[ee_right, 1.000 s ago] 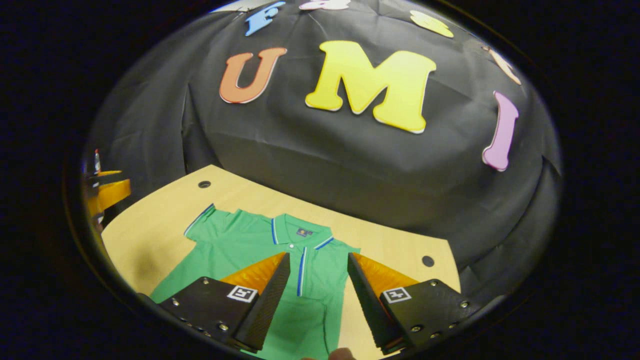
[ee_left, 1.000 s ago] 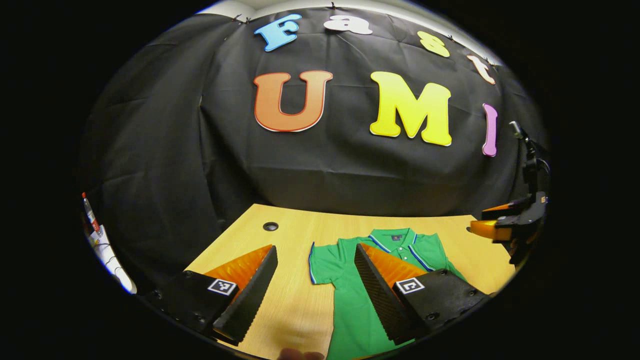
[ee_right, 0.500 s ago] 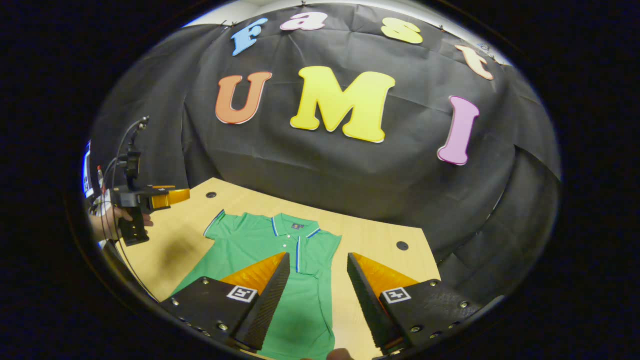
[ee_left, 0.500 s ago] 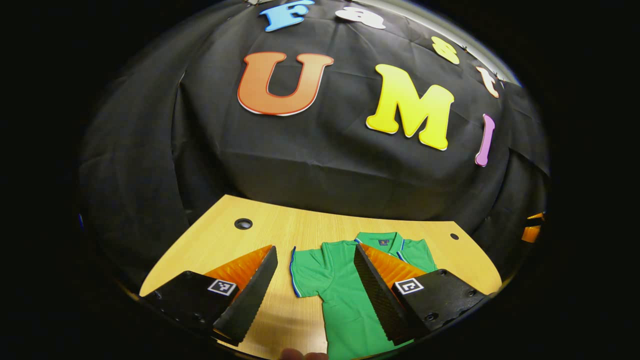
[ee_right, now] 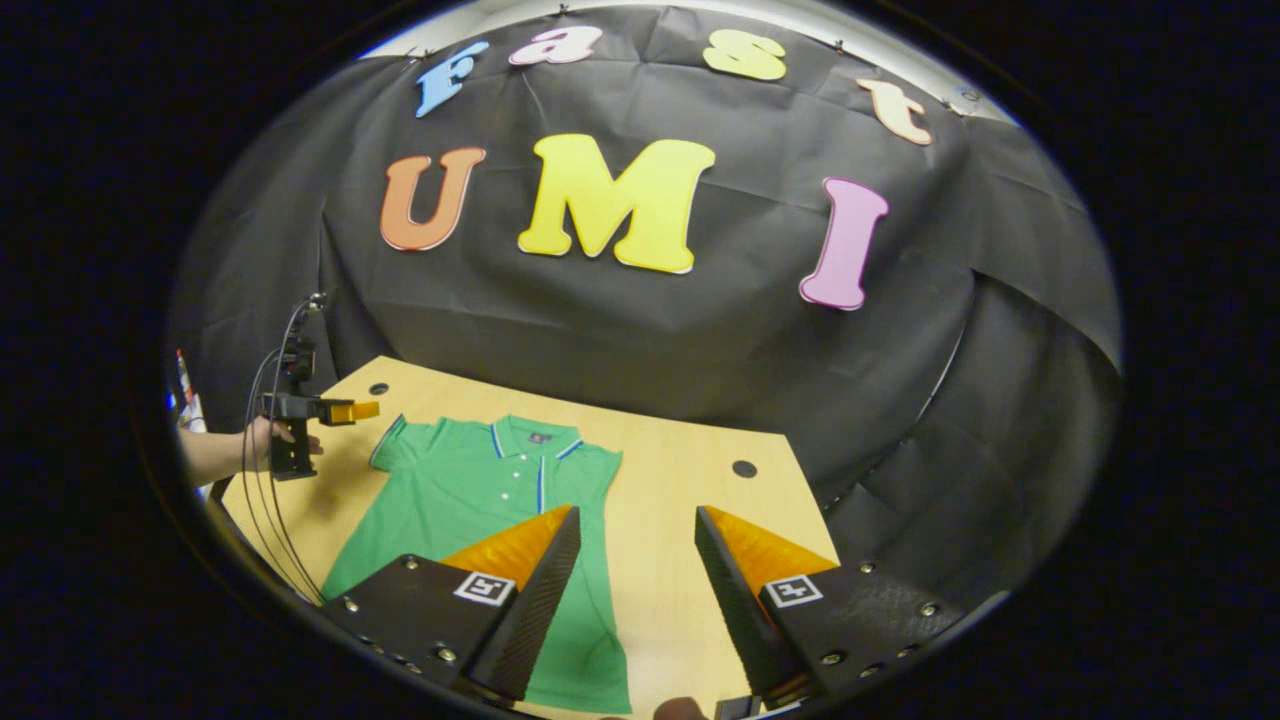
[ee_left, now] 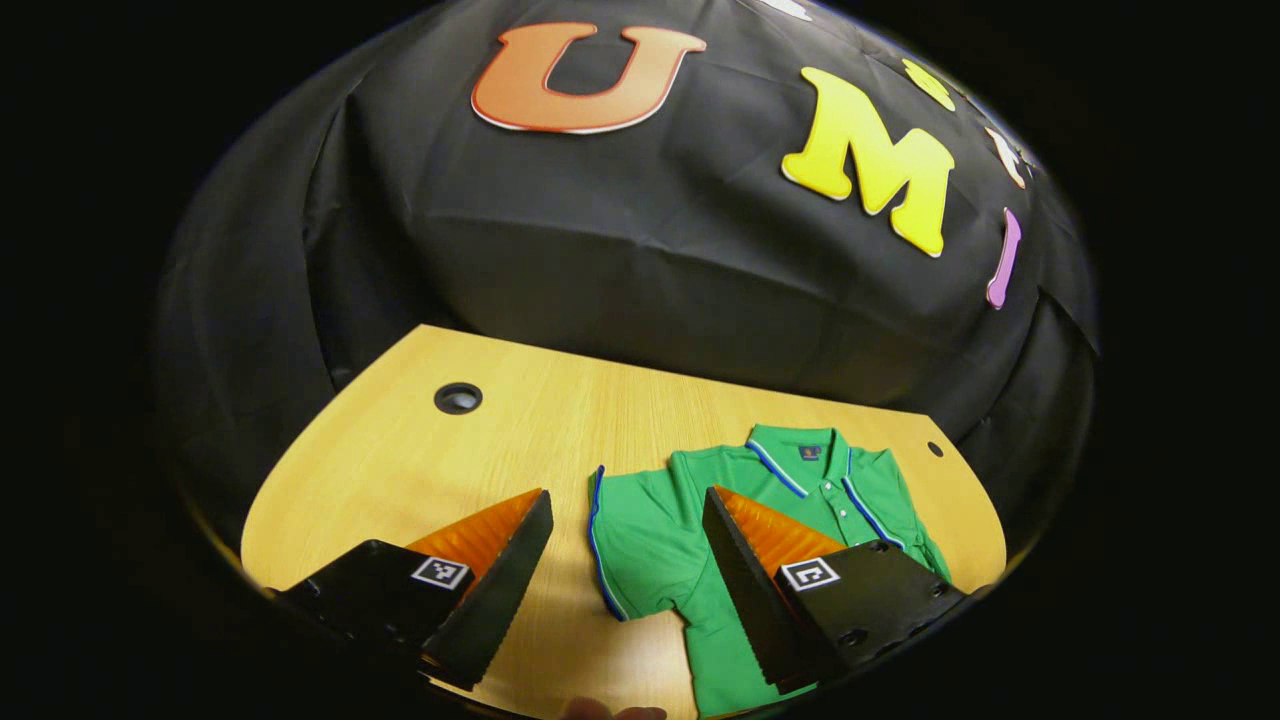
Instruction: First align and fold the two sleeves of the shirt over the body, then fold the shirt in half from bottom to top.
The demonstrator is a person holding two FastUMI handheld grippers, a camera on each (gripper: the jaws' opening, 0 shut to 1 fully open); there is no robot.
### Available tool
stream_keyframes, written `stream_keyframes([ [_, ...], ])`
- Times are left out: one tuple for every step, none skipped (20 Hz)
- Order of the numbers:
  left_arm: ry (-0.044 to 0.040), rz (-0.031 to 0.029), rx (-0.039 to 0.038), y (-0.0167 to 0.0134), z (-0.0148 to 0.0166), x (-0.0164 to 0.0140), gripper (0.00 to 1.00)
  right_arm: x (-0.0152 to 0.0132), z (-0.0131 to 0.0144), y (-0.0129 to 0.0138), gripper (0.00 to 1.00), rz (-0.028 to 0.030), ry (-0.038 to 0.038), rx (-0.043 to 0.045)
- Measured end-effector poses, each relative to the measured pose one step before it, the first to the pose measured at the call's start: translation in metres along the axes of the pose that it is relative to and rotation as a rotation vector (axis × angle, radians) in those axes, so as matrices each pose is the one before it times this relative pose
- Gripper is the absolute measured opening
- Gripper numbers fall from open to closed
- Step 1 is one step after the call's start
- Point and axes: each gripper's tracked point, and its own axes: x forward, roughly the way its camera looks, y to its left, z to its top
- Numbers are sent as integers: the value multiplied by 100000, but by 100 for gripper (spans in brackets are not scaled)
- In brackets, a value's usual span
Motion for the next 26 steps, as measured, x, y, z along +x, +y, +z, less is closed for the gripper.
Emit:
stream_keyframes([
  [1536,-726,-855,76,-696,1105,97,30,-532,-238,75,-194,818,-419],
  [1609,57,-237,352,-639,733,97,100,-618,-273,75,-562,1601,-436],
  [1652,647,762,389,-624,689,97,175,-627,-469,76,-1100,1945,549],
  [1144,600,898,426,-414,680,97,117,-494,-198,76,-344,1687,1484],
  [790,59,243,228,-339,542,97,83,-399,-166,76,-620,1280,1284],
  [818,122,-77,208,-320,406,97,184,-166,-86,76,-117,689,745],
  [1176,812,-494,272,-449,323,96,262,-360,-163,77,-401,990,-270],
  [521,161,-676,47,-215,299,96,328,-458,-221,76,-417,1390,-377],
  [3,-672,-957,-161,-147,198,95,274,-314,-117,76,-114,1305,251],
  [-317,-209,-962,15,-24,190,93,195,-293,-53,76,-35,1155,718],
  [102,-368,-795,83,-149,124,91,206,-199,-84,76,81,737,802],
  [675,-451,-339,-5,-286,295,88,114,-76,19,76,-35,411,621],
  [1055,-7,-158,12,-388,317,86,147,-108,-31,76,94,346,558],
  [353,331,333,81,-28,-31,82,194,-109,-16,76,-96,394,357],
  [-1029,-579,620,-60,292,229,80,40,-245,-108,76,-165,577,192],
  [757,-1900,-407,-419,-152,11,77,82,-143,-92,76,-226,412,232],
  [1663,-420,-331,-304,-325,-60,75,132,-156,-112,76,-100,488,298],
  [-78,389,639,110,94,141,82,108,-73,-105,76,-197,187,314],
  [153,-761,-260,-292,-17,157,70,174,-197,-59,76,-175,445,685],
  [1289,458,-182,-95,-314,46,62,45,-28,12,76,39,331,712],
  [-332,975,270,198,81,88,56,52,6,-62,76,-98,23,293],
  [-188,1541,276,253,52,136,47,18,39,-35,76,-59,-223,3],
  [652,3266,656,608,-292,27,35,50,-69,-84,76,-176,-200,-188],
  [31,927,446,106,104,26,17,-62,5,-138,76,-106,-190,-92],
  [623,1144,951,35,-145,-103,19,-40,-106,-245,76,-284,104,202],
  [365,816,948,57,18,-15,14,2,-123,-175,76,-107,282,708],
])
